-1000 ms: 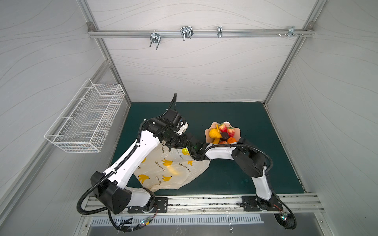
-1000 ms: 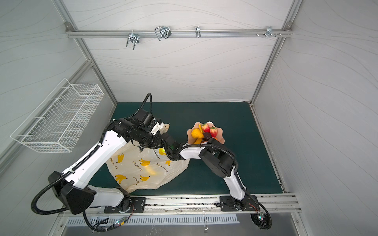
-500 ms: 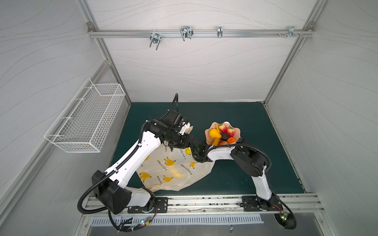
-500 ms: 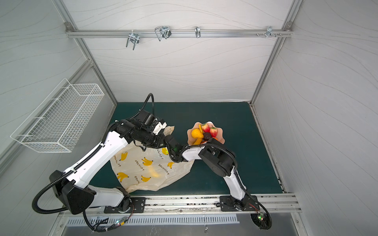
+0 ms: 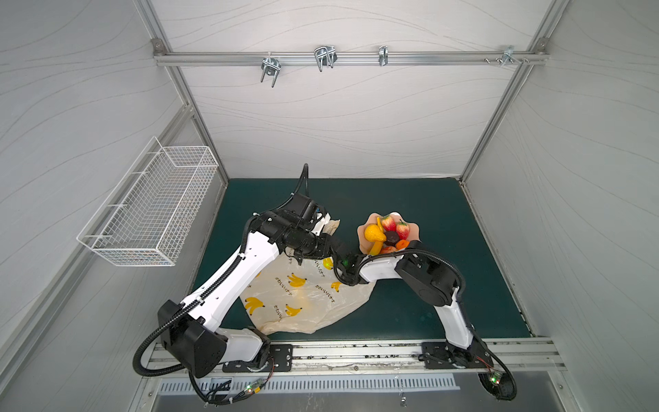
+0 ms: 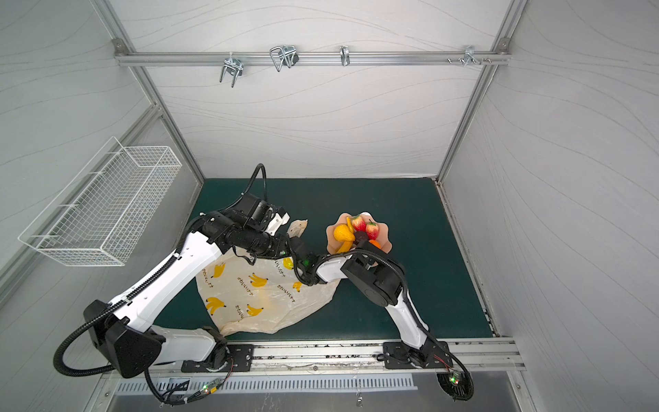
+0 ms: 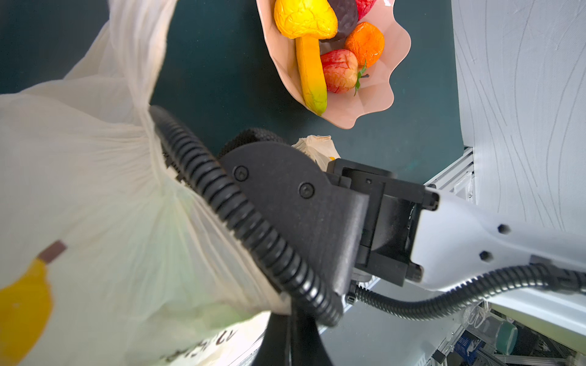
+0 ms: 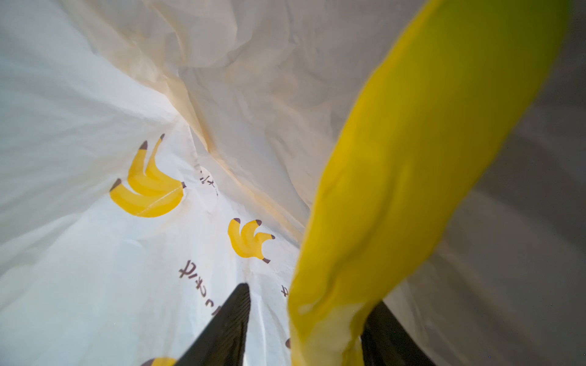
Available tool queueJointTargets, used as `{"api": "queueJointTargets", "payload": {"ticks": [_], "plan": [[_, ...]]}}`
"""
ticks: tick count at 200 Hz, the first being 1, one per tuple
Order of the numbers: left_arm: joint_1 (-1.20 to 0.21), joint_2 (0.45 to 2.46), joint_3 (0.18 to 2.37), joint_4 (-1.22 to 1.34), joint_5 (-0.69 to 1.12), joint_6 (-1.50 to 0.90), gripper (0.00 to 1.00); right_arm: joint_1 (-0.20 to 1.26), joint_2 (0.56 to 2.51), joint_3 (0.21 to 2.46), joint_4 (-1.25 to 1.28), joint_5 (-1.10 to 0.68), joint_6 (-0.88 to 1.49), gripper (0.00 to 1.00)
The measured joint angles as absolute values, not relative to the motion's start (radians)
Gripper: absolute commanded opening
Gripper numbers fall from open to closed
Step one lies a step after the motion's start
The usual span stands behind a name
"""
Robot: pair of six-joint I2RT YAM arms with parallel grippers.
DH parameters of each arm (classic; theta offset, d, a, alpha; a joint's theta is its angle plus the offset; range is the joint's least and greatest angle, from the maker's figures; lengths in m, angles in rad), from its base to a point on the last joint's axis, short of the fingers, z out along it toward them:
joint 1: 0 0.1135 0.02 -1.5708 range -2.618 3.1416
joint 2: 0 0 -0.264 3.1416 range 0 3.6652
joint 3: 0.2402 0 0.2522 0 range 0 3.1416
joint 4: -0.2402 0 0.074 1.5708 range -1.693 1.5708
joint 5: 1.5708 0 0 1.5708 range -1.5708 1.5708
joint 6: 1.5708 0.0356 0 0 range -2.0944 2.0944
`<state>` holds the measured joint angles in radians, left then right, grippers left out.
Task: Place the fruits into the plastic bag
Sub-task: Place the fruit in the plastic bag.
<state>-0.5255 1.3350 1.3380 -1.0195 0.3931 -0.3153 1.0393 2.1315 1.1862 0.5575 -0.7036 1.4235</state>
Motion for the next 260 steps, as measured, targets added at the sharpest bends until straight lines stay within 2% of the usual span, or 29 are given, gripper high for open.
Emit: {"api": "queueJointTargets", "payload": {"ticks": [9, 15, 41, 72, 135, 210, 260], "plan": [[-0.526, 1.335, 1.338, -1.019, 0.395, -0.314, 0.00, 1.039, 2.131, 1.185, 0.562, -0.715, 1.425, 0.73], [-0.526, 1.335, 1.338, -1.019, 0.397, -0.313, 0.00, 1.038, 2.130, 1.179, 0.567, -0.720, 1.427, 0.76], [-0.531, 1.331, 1.340, -0.994, 0.401, -0.298, 0.00, 1.023, 2.082, 1.098, 0.530, -0.743, 1.394, 0.81], [-0.532, 1.312, 1.346, -0.927, 0.401, -0.290, 0.00, 0.965, 1.916, 0.949, 0.382, -0.729, 1.314, 0.88], [-0.533, 1.317, 1.377, -0.869, 0.413, -0.288, 0.00, 0.817, 1.598, 0.838, 0.216, -0.638, 1.191, 0.92], [-0.533, 1.271, 1.336, -0.911, 0.373, -0.256, 0.00, 0.682, 1.390, 0.890, -0.192, -0.572, 0.956, 0.95], [-0.532, 1.219, 1.291, -0.944, 0.331, -0.239, 0.00, 0.636, 1.300, 0.905, -0.356, -0.566, 0.868, 0.96]]}}
